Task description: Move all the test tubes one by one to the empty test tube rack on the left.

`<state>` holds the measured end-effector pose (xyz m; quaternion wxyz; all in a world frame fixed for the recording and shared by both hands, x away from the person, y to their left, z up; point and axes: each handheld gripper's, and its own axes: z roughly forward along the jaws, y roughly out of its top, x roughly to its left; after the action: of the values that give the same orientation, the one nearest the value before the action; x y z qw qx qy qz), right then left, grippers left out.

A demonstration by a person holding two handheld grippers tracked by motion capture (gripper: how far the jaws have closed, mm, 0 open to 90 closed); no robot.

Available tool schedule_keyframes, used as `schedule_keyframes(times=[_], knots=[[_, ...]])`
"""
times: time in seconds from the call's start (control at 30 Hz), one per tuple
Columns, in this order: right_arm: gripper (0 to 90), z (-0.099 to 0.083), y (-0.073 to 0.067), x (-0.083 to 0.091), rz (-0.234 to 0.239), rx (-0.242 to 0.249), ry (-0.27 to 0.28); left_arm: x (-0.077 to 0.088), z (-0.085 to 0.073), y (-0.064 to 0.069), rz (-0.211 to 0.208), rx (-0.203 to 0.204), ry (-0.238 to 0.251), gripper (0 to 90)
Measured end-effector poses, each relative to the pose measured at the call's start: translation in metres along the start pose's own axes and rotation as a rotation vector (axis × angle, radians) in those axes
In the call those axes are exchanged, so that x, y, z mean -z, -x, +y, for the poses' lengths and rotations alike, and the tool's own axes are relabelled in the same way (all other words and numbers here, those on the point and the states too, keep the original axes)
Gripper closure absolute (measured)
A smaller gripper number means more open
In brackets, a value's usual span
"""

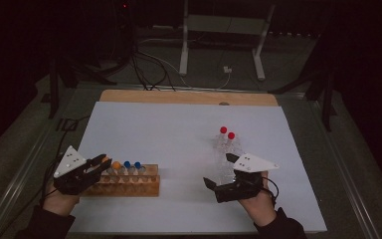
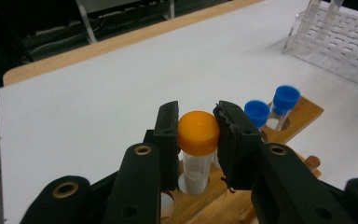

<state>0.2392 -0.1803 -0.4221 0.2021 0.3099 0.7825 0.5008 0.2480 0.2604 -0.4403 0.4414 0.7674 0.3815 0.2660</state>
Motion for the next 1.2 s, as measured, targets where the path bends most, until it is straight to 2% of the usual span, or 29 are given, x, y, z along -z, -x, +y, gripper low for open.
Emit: schedule_keyframes(times=[0.27,0.5,0.57,0.77,0.87,1.0,1.03,1.1,1.2], knots=[[0.0,0.0,0.001,0.0,-0.002,-0.001,0.0,-0.005,-0.008,-0.001,-0.009,0.005,-0.028,71.8],[0.0,0.0,0.001,0.0,0.001,-0.002,-0.002,-0.004,-0.008,-0.002,-0.014,0.014,-0.046,71.3],[0.0,0.001,0.001,0.0,0.0,-0.001,-0.001,-0.003,-0.007,-0.003,-0.004,0.016,-0.056,70.1],[0.0,0.001,0.004,0.002,-0.006,-0.003,0.001,0.013,0.003,-0.001,-0.014,0.023,-0.012,45.0],[0.0,0.002,0.008,0.004,-0.017,-0.006,0.007,0.02,0.01,0.006,-0.045,0.021,0.029,32.5],[0.0,0.002,0.016,0.006,-0.041,-0.012,0.014,0.024,0.019,0.018,-0.092,0.011,0.057,16.0],[0.0,0.002,0.019,0.006,-0.05,-0.012,0.013,0.024,0.02,0.021,-0.108,0.014,0.063,15.1],[0.0,0.001,0.024,0.006,-0.064,-0.019,0.017,0.024,0.024,0.027,-0.141,0.008,0.071,7.4],[0.0,0.0,0.033,0.005,-0.079,-0.032,0.015,0.023,0.027,0.036,-0.187,-0.017,0.092,2.4]])
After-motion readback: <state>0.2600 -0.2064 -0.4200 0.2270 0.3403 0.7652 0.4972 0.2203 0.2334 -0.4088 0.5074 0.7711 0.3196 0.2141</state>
